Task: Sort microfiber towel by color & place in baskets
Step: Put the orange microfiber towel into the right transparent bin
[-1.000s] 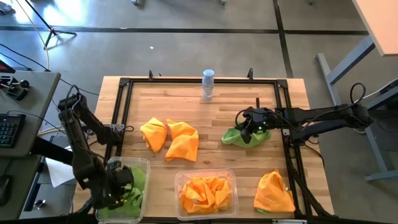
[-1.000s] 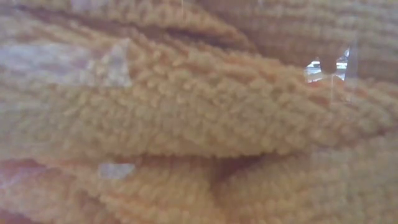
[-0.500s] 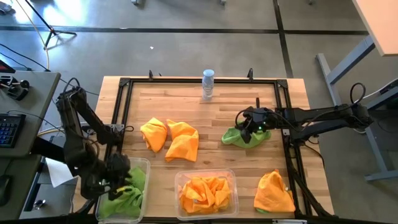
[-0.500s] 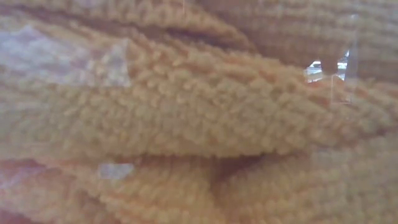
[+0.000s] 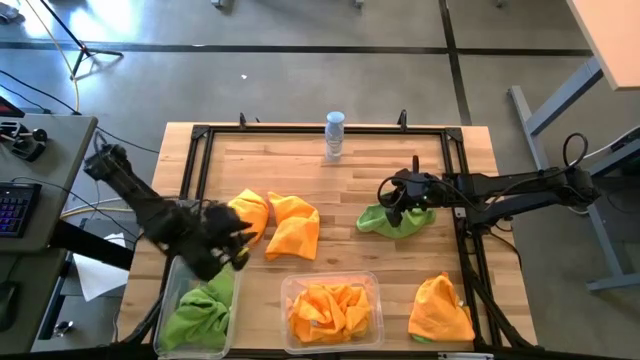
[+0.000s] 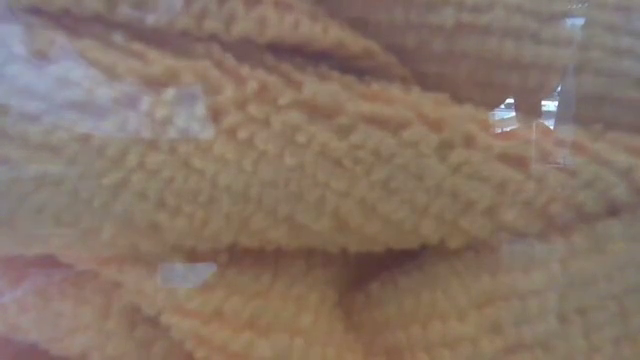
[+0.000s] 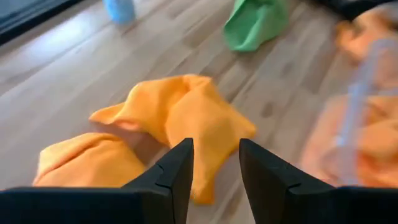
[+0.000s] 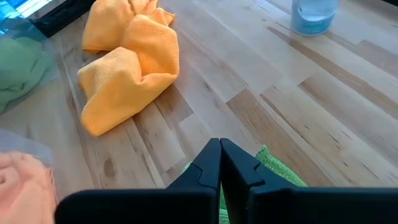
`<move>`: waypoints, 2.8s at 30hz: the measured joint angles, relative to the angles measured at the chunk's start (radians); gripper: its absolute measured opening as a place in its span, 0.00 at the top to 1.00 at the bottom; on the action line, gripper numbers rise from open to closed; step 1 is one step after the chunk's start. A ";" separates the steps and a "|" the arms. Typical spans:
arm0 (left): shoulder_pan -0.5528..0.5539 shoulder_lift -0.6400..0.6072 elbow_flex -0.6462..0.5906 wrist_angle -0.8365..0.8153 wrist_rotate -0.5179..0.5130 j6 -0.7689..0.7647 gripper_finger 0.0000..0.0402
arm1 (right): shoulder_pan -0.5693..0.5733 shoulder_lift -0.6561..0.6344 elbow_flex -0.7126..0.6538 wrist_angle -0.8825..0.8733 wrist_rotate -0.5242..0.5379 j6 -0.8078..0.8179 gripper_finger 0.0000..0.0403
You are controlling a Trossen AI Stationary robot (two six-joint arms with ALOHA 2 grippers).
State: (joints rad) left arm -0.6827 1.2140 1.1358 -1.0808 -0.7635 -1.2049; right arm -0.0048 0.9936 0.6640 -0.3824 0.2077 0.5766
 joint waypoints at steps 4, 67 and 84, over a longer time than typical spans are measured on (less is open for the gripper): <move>0.170 -0.001 0.000 0.106 0.106 0.225 0.75 | 0.000 0.000 0.000 0.003 -0.014 -0.009 1.00; 1.056 -0.099 -0.385 0.716 1.050 1.313 0.87 | 0.813 0.547 0.595 -0.951 -0.331 1.668 0.57; 1.055 -0.098 -0.385 0.724 1.051 1.128 0.87 | 0.928 0.776 0.594 -0.813 -0.286 1.640 0.61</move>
State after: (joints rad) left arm 0.3725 1.1156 0.7506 -0.3573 0.2871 -0.0768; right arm 0.9235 1.7698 1.2579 -1.1954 -0.0787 2.2169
